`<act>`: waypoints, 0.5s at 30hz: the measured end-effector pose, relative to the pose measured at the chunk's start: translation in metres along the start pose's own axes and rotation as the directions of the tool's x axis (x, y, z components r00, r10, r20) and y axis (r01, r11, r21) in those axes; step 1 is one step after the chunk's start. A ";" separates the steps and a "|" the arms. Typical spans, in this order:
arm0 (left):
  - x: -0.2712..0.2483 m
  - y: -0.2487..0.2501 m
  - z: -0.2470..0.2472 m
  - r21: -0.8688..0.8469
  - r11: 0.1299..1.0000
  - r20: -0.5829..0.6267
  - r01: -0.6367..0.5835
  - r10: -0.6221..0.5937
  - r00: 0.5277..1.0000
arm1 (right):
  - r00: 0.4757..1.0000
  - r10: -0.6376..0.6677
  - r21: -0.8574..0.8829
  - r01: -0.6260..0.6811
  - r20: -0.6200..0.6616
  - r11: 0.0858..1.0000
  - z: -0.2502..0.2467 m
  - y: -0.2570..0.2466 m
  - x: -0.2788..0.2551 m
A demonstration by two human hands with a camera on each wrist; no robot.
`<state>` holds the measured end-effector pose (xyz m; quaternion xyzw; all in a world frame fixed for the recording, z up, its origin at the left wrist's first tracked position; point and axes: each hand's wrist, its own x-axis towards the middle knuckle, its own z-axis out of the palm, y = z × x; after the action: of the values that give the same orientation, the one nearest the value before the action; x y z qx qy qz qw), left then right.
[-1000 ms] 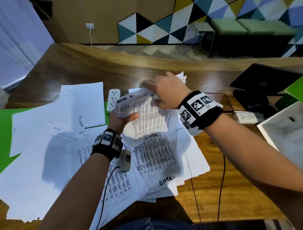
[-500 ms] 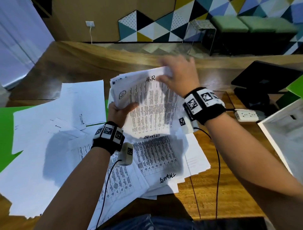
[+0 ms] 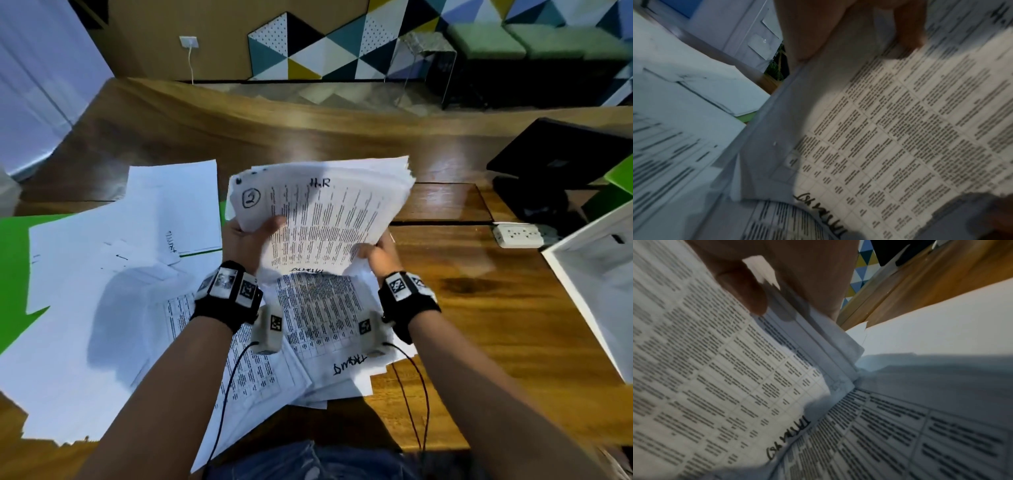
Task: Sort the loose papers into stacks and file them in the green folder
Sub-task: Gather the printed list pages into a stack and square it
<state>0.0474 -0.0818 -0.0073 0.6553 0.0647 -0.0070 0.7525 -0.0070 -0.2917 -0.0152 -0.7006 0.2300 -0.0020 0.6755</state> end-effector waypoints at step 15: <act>-0.013 -0.034 -0.001 0.120 0.988 -0.136 -0.097 0.113 0.984 | 0.990 -0.049 0.190 0.074 -0.135 0.979 0.029 0.026 0.011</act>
<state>0.0309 -0.0866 -0.0392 0.6982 0.0829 0.0761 0.7070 0.0035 -0.2674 -0.0461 -0.6365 0.2504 -0.0909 0.7238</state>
